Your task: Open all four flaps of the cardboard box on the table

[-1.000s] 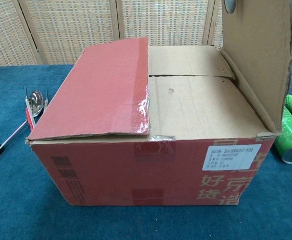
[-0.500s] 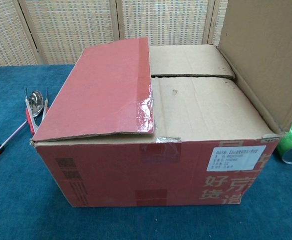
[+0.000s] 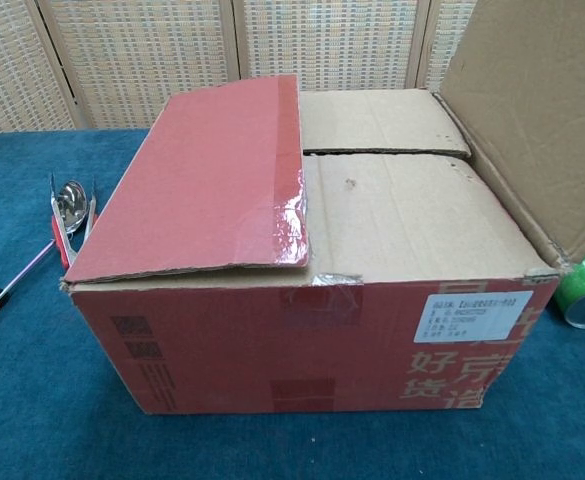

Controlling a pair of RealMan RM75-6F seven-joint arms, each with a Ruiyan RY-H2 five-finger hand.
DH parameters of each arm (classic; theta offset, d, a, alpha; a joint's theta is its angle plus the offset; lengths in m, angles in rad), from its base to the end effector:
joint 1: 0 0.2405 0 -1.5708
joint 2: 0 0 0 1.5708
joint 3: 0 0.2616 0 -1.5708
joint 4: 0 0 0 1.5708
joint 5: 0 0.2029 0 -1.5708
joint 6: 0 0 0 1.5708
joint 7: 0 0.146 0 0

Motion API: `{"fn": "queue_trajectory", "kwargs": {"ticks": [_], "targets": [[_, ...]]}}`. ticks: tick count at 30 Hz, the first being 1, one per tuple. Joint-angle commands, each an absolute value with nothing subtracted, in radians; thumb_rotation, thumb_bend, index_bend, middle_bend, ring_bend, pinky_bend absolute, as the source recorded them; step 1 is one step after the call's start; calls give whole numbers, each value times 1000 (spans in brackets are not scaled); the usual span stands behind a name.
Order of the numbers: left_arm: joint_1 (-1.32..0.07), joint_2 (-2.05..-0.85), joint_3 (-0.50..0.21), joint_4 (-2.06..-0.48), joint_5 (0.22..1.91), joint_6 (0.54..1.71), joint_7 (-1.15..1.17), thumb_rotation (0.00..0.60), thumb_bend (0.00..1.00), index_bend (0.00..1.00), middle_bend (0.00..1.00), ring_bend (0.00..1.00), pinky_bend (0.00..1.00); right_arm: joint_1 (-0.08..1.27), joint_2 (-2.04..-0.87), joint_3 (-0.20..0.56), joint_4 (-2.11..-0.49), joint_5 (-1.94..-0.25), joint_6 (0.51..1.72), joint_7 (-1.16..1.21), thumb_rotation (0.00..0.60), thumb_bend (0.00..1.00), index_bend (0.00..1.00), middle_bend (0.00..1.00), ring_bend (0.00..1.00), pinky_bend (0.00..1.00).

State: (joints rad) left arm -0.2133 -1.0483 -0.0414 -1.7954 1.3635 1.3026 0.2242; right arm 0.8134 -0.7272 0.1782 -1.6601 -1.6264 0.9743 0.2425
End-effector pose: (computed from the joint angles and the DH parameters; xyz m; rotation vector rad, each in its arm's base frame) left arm -0.2838 0.2126 0.1537 -1.5277 -0.9361 -0.7425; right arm -0.1142 -0.3666 0.2409 2.0113 -0.4369 1.0131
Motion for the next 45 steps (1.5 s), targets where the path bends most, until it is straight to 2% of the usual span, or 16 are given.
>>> {"fn": "queue_trajectory", "kwargs": {"ticks": [1,15,20,26,32,34,36,37,39,45], "targets": [[-214,-1049,-40,-1796,1364,1301,225,600,272,300,90,31,0,805,-724,175,-1655,-1623,976,243,600,1000,441,406,95,0],[-231,-1036,-46,-1789,1399,1301,220,600,263,300,90,31,0,748,-757,133,-1628,-1612,971,232,600,1000,441,402,95,0],[-259,-1001,-56,-1795,1453,1286,167,600,234,301,90,31,0,726,-794,133,-1627,-1586,992,218,600,1000,436,338,91,0],[-307,-920,-68,-1809,1536,1256,74,600,180,299,90,32,0,681,-833,138,-1663,-1525,1033,166,600,1000,330,237,40,0],[-379,-832,-78,-1823,1627,1198,-27,592,178,275,78,31,0,634,-861,136,-1709,-1460,1063,96,600,1000,269,193,7,0],[-398,-814,-82,-1826,1648,1185,-46,553,183,267,70,31,0,623,-865,135,-1720,-1449,1072,80,600,1000,265,191,3,0],[-426,-793,-90,-1831,1675,1166,-65,433,193,260,61,31,0,610,-871,134,-1730,-1438,1087,61,600,1000,265,190,1,0],[-441,-782,-93,-1833,1688,1154,-76,342,201,253,54,29,0,603,-875,134,-1735,-1432,1095,53,600,1000,265,190,0,0],[-473,-761,-98,-1838,1715,1126,-102,222,211,242,45,24,0,589,-881,131,-1746,-1422,1107,39,600,1000,265,188,0,0],[-592,-716,-112,-1849,1794,1016,-220,64,221,233,27,2,0,551,-893,120,-1766,-1400,1138,3,600,1000,265,188,0,0]]}}
